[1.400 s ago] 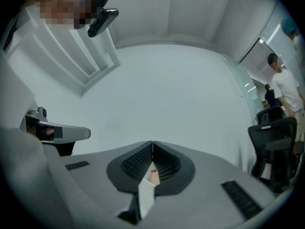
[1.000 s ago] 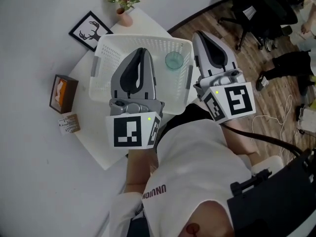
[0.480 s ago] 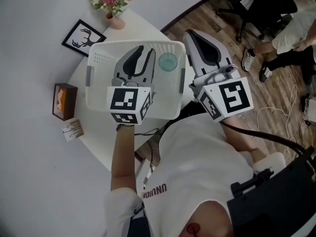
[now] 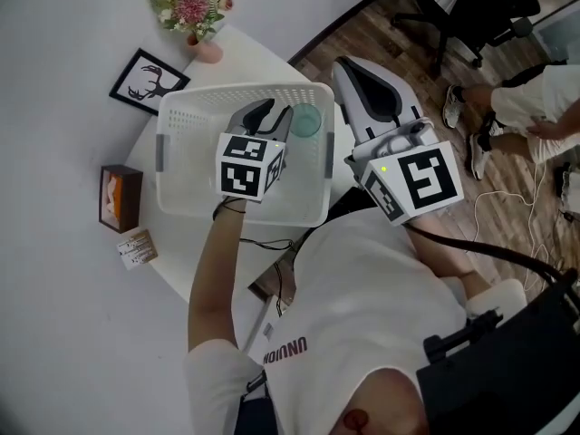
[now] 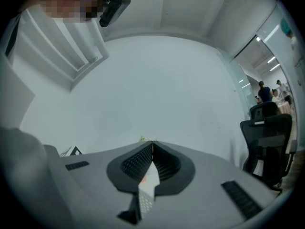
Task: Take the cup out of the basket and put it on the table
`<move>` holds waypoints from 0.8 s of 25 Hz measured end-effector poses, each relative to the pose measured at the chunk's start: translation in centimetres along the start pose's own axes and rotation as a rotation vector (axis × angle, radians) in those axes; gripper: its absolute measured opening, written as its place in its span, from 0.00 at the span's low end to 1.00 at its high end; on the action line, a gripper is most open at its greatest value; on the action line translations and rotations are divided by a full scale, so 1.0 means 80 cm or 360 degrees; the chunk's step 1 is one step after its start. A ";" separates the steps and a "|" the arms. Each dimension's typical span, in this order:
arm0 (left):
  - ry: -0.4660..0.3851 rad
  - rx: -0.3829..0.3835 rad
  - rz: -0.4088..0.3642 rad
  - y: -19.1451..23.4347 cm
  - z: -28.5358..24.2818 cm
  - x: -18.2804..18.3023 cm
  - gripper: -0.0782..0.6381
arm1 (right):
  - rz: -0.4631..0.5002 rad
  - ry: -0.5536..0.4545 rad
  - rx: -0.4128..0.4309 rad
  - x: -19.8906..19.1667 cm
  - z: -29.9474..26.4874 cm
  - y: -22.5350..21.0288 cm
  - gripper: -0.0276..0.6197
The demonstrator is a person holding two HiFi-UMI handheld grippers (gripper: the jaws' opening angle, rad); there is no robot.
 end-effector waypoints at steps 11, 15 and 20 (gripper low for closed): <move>0.0337 -0.0079 -0.0004 0.000 -0.051 -0.051 0.29 | 0.0015 0.0017 -0.0014 -0.002 -0.003 -0.002 0.07; 0.0370 -0.0091 0.0080 0.002 -0.062 -0.059 0.29 | 0.0016 0.0020 -0.0027 -0.003 -0.003 -0.003 0.07; 0.0395 -0.0079 0.0138 0.003 -0.069 -0.065 0.29 | 0.0017 0.0020 -0.0040 -0.004 -0.001 -0.003 0.07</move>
Point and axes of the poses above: the fingertips, and each gripper's own axes: z backward along the fingers, y to its left, x out of its top, the point moved 7 cm from there along z, backward along the fingers, and after that the axes turned 6 degrees about x, right-handed, at the moved point
